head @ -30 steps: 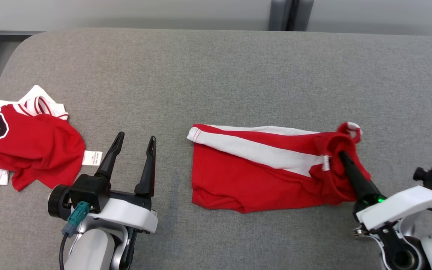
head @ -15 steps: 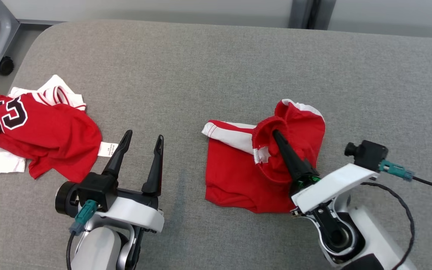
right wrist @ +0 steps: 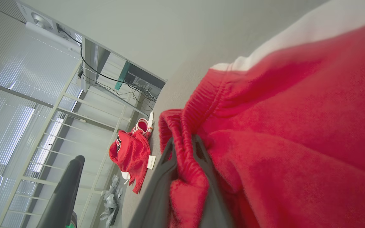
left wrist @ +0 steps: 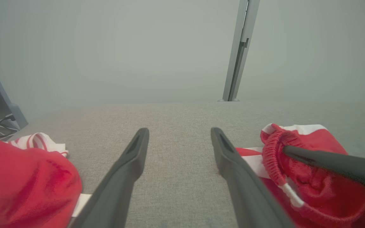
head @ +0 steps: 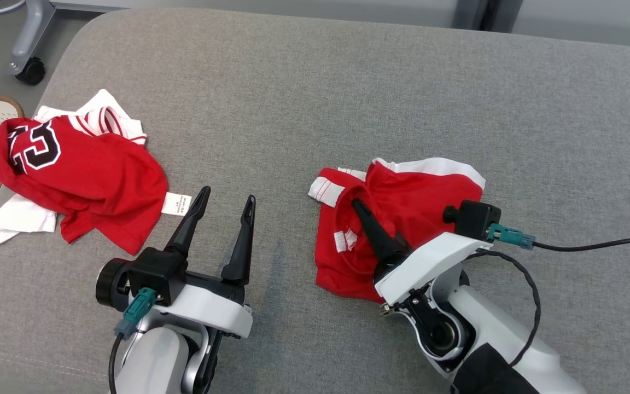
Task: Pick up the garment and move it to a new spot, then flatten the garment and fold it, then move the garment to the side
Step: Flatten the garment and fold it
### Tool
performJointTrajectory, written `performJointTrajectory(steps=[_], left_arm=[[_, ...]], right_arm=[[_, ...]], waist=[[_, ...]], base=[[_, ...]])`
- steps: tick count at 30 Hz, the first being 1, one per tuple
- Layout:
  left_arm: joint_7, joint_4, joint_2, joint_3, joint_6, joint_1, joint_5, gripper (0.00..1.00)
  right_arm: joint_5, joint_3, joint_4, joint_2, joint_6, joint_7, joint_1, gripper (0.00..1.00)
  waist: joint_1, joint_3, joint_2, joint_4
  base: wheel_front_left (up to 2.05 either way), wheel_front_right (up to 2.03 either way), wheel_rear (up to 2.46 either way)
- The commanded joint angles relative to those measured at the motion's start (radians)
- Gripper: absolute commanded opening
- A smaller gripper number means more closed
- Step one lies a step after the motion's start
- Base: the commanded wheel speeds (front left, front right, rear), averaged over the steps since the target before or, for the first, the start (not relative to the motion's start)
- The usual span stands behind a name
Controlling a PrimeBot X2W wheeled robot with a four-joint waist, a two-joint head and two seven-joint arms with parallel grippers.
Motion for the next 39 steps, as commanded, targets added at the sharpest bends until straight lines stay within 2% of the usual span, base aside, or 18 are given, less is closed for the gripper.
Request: performJointTrajectory(steps=[1, 2, 3, 9, 15, 19, 23, 26, 28, 29, 31, 37, 39], left_arm=[[-0.003, 0.000, 0.000, 0.002, -0.003, -0.019, 0.004, 1.00], [-0.003, 0.001, -0.001, 0.002, -0.005, -0.019, 0.004, 1.00], [-0.003, 0.003, -0.003, 0.002, -0.007, -0.020, 0.005, 1.00], [-0.003, 0.005, -0.006, 0.007, -0.009, -0.020, 0.010, 1.00], [-0.003, 0.008, -0.004, 0.023, -0.009, 0.000, 0.010, 1.00], [-0.003, 0.005, 0.008, 0.045, -0.002, 0.019, 0.011, 1.00], [-0.003, -0.006, 0.029, 0.075, 0.007, 0.033, 0.008, 1.00], [-0.003, -0.016, 0.041, 0.102, 0.019, 0.047, 0.002, 1.00], [-0.003, -0.026, 0.051, 0.121, 0.026, 0.056, -0.002, 1.00], [-0.003, -0.034, 0.061, 0.140, 0.033, 0.067, -0.009, 1.00], [-0.003, -0.042, 0.068, 0.153, 0.038, 0.073, -0.009, 1.00], [0.006, -0.080, 0.089, 0.165, 0.064, 0.112, 0.003, 1.00], [0.009, -0.085, 0.092, 0.167, 0.067, 0.123, 0.004, 1.00]], right_arm=[[0.008, 0.018, 0.011, -0.004, 0.003, -0.009, -0.010, 0.24], [0.026, 0.040, 0.020, -0.004, 0.003, -0.011, -0.016, 0.54], [0.051, 0.086, 0.036, -0.004, 0.003, -0.011, -0.030, 1.00], [0.085, 0.193, 0.079, -0.006, 0.003, -0.024, -0.071, 1.00], [-0.070, 0.271, 0.083, -0.015, 0.003, -0.053, -0.114, 1.00], [-0.183, 0.222, 0.041, -0.061, 0.002, -0.062, -0.069, 1.00], [-0.321, 0.057, -0.085, -0.114, 0.002, -0.063, 0.018, 1.00], [-0.455, -0.113, -0.201, -0.145, 0.002, -0.062, 0.115, 1.00], [-0.533, -0.222, -0.278, -0.143, 0.002, -0.061, 0.192, 1.00], [-0.606, -0.322, -0.345, -0.138, 0.002, -0.061, 0.256, 1.00], [-0.672, -0.400, -0.396, -0.130, 0.002, -0.062, 0.313, 1.00], [-0.799, -0.534, -0.472, -0.101, 0.002, -0.061, 0.430, 1.00], [-0.813, -0.543, -0.473, -0.099, 0.002, -0.062, 0.442, 1.00]], waist=[[0.0000, 0.001, 0.0000, 0.001], [0.0000, 0.002, 0.0000, 0.001], [0.0000, 0.003, 0.0000, 0.001], [0.0000, 0.002, 0.0000, -0.001], [0.0000, -0.014, 0.0000, -0.017], [0.0000, -0.031, 0.0000, -0.038], [0.0000, -0.044, 0.0000, -0.066], [0.0000, -0.056, 0.0000, -0.088], [0.0000, -0.064, 0.0000, -0.102], [0.0000, -0.073, 0.0000, -0.116], [0.0000, -0.080, 0.0000, -0.128], [0.0000, -0.115, 0.0000, -0.159], [0.0000, -0.122, 0.0000, -0.163]], base=[[0.00, 0.00, 0.00], [0.00, 0.00, 0.00], [0.00, 0.00, 0.00], [0.00, 0.00, 0.00], [0.00, 0.00, 0.00], [0.00, 0.00, 0.00], [0.00, 0.00, 0.00], [0.00, 0.00, 0.00], [0.00, 0.00, 0.00], [0.00, 0.00, 0.00], [0.00, 0.00, 0.00], [0.00, 0.00, 0.00], [0.00, 0.00, 0.00]])
